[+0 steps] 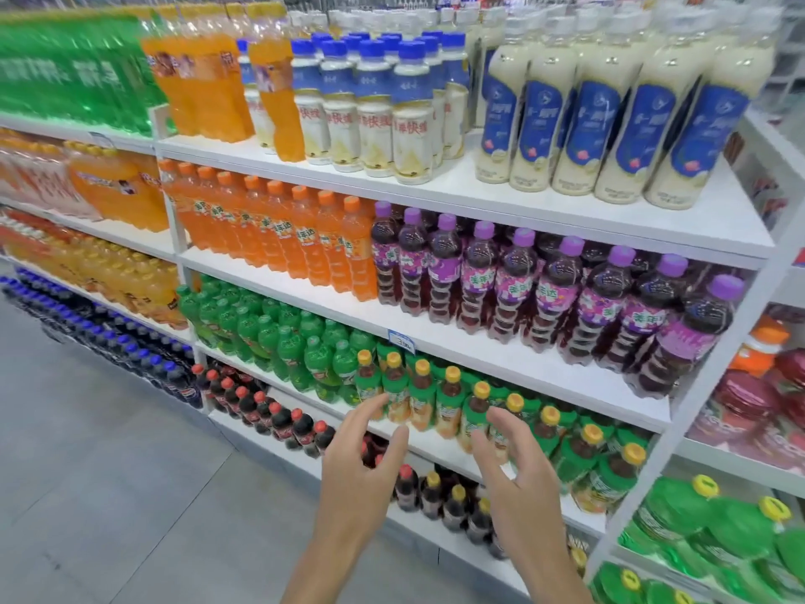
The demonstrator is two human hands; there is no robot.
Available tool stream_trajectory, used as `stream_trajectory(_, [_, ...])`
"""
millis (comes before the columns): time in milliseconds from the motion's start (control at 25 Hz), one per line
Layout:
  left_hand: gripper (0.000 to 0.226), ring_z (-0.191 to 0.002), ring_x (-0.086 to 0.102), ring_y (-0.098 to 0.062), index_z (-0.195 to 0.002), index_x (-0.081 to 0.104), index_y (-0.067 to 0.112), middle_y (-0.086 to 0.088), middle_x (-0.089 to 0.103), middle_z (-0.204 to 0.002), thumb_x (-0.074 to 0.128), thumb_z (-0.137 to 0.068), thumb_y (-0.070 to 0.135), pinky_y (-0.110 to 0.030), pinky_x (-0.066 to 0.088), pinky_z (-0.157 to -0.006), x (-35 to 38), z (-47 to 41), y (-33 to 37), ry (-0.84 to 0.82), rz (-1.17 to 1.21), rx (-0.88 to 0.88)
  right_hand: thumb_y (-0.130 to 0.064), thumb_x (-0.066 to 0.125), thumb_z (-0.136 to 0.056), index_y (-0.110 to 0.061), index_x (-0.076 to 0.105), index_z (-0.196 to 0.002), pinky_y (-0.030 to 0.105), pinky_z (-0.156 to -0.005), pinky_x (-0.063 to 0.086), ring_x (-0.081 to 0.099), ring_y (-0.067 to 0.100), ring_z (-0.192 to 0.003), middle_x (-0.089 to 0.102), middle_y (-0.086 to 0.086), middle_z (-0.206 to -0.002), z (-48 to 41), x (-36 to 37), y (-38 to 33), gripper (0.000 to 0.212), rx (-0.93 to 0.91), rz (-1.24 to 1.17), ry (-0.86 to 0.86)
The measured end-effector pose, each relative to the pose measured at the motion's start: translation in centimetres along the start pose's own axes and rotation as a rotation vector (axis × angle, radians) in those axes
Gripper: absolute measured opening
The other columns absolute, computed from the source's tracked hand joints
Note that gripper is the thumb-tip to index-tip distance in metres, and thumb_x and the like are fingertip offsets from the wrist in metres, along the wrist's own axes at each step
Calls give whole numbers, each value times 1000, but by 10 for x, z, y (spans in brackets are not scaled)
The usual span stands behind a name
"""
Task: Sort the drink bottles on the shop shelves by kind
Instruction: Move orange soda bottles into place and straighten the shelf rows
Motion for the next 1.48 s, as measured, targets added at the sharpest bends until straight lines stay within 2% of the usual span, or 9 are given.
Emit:
stream_trajectory(280, [43,-130,47,10,-129,55,54,41,49,-135,62,-86,58,-33,41,-114,-88,-71,-31,-9,43,8,-62,54,-95,-44,49,-142,34,-116,37,43,-6,-133,49,-32,-142,-30,107,-58,50,-31,35,-31])
stream_trajectory(400, [42,-128,46,12,-129,54,55,40,48,-136,63,-88,55,-33,41,-114,-124,-113,-37,-42,62,40,-68,52,-91,-43,50,-141,33,-114,39,46,-5,-132,50,-30,-141,-48,153,-89,57,-53,35,-7])
stream_trajectory(600, [44,-129,44,15,-135,53,51,40,46,-137,65,-93,48,-30,39,-115,-169,-172,-43,-98,82,87,-58,57,-95,-42,51,-141,27,-111,38,47,-5,-130,50,-32,-138,-74,198,-128,49,-39,23,64])
stream_trajectory(680, [41,-124,42,22,-131,52,54,43,46,-134,67,-95,43,-27,38,-114,-178,-197,-43,-129,112,100,-56,57,-96,-44,50,-140,26,-108,38,47,-3,-128,49,-35,-135,-84,209,-140,46,-25,4,78])
stream_trajectory(840, [40,-129,43,18,-129,53,57,47,49,-132,67,-94,42,-23,36,-112,-184,-249,-33,-140,148,162,-62,54,-91,-46,52,-135,27,-108,39,48,-3,-127,52,-32,-135,-111,220,-163,47,-44,-21,120])
stream_trajectory(1000, [36,-126,46,16,-123,56,61,50,49,-129,64,-88,56,-23,39,-108,-183,-301,-24,-123,190,184,-63,57,-81,-42,55,-133,30,-112,40,51,-6,-125,57,-27,-134,-149,236,-186,56,-75,-93,150])
stream_trajectory(1160, [42,-126,46,18,-127,56,62,46,50,-133,64,-86,61,-22,40,-106,-184,-357,-17,-107,191,212,-56,66,-78,-45,62,-122,28,-107,46,56,-14,-117,67,-31,-120,-196,254,-210,46,-149,-147,197])
stream_trajectory(1280, [42,-124,44,23,-128,55,59,50,48,-131,65,-87,59,-22,40,-107,-192,-394,-11,-81,173,237,-40,73,-88,-43,63,-124,26,-106,46,56,-13,-118,67,-26,-124,-236,272,-232,38,-191,-147,163])
stream_trajectory(1480, [42,-129,47,14,-134,55,53,42,52,-134,67,-95,48,-26,43,-110,-206,-445,-14,-68,147,268,-64,62,-80,-43,59,-129,28,-108,44,55,-7,-124,63,-26,-129,-282,292,-266,54,-231,-108,160])
Point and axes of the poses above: each hand's wrist, its own z-axis away from the middle knuckle, its own x-axis out of the palm, y = z × x, the point moved 10 cm from there along -z, towards the middle knuckle
